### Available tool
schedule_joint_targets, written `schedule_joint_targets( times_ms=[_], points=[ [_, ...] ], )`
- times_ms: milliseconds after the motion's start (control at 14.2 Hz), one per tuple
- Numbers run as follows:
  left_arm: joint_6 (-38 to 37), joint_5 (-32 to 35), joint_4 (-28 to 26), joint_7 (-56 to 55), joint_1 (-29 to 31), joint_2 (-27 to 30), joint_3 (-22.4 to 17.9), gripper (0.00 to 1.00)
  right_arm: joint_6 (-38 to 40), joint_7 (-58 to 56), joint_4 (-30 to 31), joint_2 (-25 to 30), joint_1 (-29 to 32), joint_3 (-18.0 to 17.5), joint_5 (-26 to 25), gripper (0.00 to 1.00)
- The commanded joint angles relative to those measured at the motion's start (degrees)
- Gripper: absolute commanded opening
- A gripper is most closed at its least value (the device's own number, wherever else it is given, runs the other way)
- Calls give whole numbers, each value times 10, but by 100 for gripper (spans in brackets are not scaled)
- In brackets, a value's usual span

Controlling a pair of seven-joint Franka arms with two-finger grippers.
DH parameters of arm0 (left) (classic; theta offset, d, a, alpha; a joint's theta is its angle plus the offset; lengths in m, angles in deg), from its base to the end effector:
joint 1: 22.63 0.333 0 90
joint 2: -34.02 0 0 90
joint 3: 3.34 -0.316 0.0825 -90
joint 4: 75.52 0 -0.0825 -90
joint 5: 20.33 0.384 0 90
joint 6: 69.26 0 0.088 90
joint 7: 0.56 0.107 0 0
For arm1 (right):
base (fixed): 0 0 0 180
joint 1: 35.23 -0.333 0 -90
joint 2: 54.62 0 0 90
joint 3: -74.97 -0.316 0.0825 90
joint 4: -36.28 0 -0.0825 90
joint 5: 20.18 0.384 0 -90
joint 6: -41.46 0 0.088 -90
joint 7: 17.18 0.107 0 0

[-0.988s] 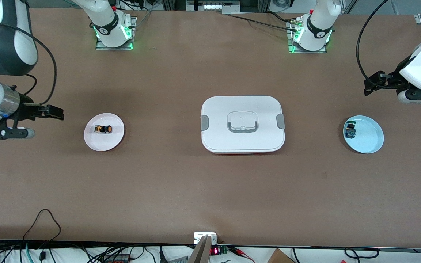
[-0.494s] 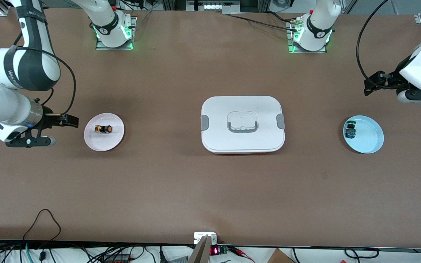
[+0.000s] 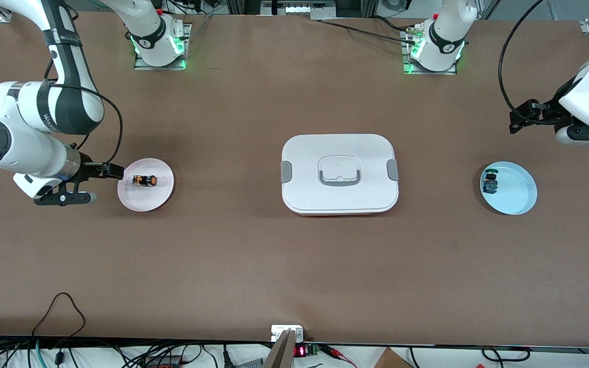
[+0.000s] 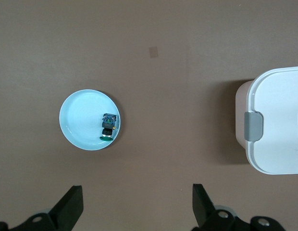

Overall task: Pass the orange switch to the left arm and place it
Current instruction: 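Move the right gripper down over the orange switch on the white plate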

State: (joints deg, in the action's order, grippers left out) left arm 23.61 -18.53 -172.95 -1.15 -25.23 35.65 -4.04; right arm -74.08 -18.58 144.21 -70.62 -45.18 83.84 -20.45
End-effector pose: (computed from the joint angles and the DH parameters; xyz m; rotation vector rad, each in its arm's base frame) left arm 0.5461 -0.0148 0.5832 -3.1083 0.0392 0.0784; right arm 0.6023 0.0154 0.3513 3.0862 0.0748 -0.2216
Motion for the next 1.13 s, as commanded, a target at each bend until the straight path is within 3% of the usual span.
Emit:
schedule_joint_targets(
  times_ms=[0, 706, 1059],
  points=[
    [-12, -4, 11, 14, 8, -1, 4, 100, -49, -9, 45, 5, -1, -1, 24, 100],
    [-12, -4, 12, 13, 8, -1, 4, 100, -119, -32, 97, -27, 1, -3, 70, 100],
    [-12, -4, 12, 13, 7, -1, 4, 100, -142, -47, 106, -50, -1, -3, 70, 100]
  ],
)
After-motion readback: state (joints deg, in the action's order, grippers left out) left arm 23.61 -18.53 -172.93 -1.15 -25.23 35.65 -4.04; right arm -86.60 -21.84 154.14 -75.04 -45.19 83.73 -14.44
